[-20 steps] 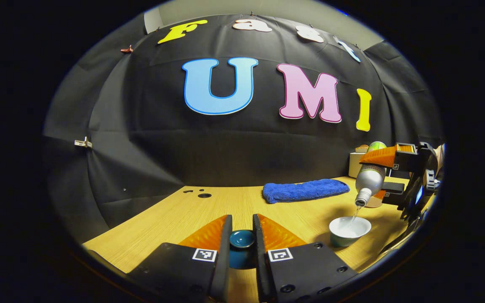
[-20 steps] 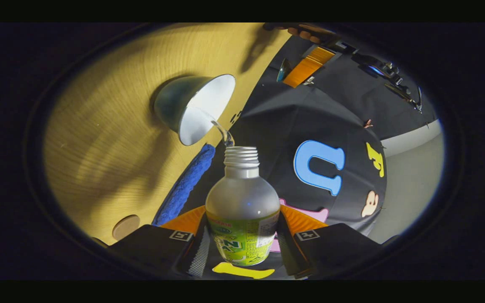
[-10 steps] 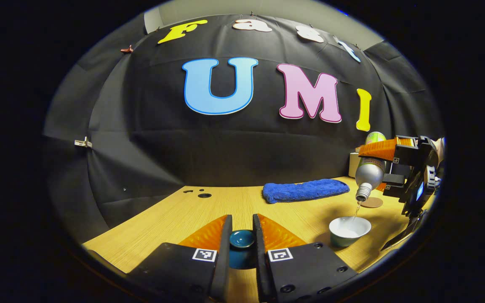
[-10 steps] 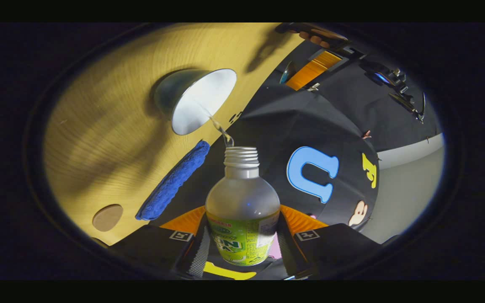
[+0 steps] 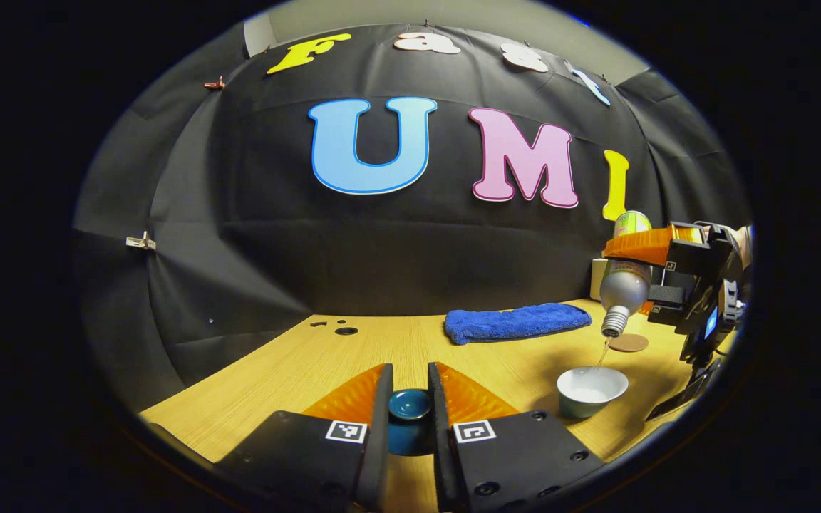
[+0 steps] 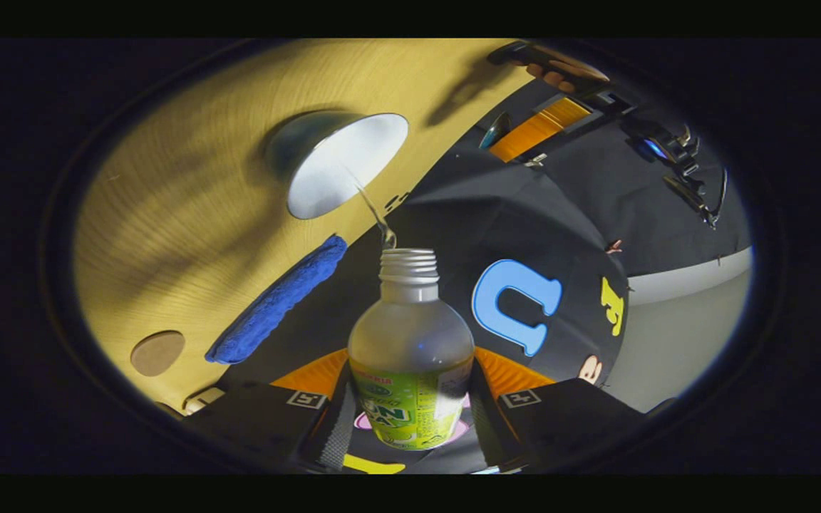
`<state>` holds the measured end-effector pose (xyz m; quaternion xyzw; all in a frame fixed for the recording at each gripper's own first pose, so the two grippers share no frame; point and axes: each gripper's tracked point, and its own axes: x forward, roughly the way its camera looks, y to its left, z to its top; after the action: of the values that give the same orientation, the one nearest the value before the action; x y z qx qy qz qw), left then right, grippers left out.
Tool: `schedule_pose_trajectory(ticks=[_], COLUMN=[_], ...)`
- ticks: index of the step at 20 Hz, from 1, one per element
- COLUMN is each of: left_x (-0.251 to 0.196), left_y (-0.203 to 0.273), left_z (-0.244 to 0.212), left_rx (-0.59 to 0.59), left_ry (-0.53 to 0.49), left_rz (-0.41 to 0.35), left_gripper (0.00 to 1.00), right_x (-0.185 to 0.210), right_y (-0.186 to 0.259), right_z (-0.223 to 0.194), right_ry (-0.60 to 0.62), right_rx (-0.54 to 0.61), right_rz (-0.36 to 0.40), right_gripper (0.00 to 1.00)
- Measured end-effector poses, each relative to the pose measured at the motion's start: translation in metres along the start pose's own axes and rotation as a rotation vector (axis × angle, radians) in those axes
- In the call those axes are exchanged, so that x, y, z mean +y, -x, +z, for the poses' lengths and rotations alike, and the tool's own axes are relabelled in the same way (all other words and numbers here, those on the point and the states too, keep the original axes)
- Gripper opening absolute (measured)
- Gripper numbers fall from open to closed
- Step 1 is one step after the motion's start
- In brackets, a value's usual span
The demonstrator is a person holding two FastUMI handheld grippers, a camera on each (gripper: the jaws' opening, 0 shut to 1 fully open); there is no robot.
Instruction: Open the teacup lid with one hand, grasp the water bottle and pour water into the teacup with the other hand; after pouring, place the water bottle on the coaster and then close the teacup lid.
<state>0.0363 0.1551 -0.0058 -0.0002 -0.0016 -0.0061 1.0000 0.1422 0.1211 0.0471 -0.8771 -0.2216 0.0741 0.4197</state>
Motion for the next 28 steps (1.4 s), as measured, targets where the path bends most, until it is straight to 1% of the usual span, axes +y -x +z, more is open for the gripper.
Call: schedule_pose_trajectory(ticks=[6, 7, 8, 9, 10, 20, 28], left_x=[0.000, 0.000, 0.000, 0.000, 0.000, 0.000, 0.001], left_y=[0.000, 0.000, 0.000, 0.001, 0.000, 0.000, 0.000], left_z=[0.000, 0.000, 0.000, 0.001, 0.000, 0.000, 0.000], left_rx=[0.000, 0.000, 0.000, 0.000, 0.000, -0.001, -0.001], left_ry=[0.000, 0.000, 0.000, 0.000, 0.000, 0.000, 0.000], left_rz=[0.000, 0.000, 0.000, 0.000, 0.000, 0.000, 0.000], left_gripper=[0.31, 0.31, 0.31, 0.30, 0.30, 0.31, 0.30], right_x=[-0.009, -0.010, -0.010, -0.011, -0.013, -0.022, -0.023], right_y=[-0.003, -0.003, -0.002, -0.002, -0.002, -0.001, 0.001], right_z=[-0.001, -0.002, -0.002, -0.003, -0.001, 0.002, 0.005], right_ry=[0.038, 0.041, 0.038, 0.038, 0.040, 0.052, 0.070], right_rx=[-0.014, -0.013, -0.013, -0.012, -0.017, -0.028, -0.034], right_rz=[-0.012, -0.015, -0.016, -0.019, -0.024, -0.058, -0.063], right_gripper=[0.73, 0.76, 0.76, 0.73, 0.72, 0.73, 0.73])
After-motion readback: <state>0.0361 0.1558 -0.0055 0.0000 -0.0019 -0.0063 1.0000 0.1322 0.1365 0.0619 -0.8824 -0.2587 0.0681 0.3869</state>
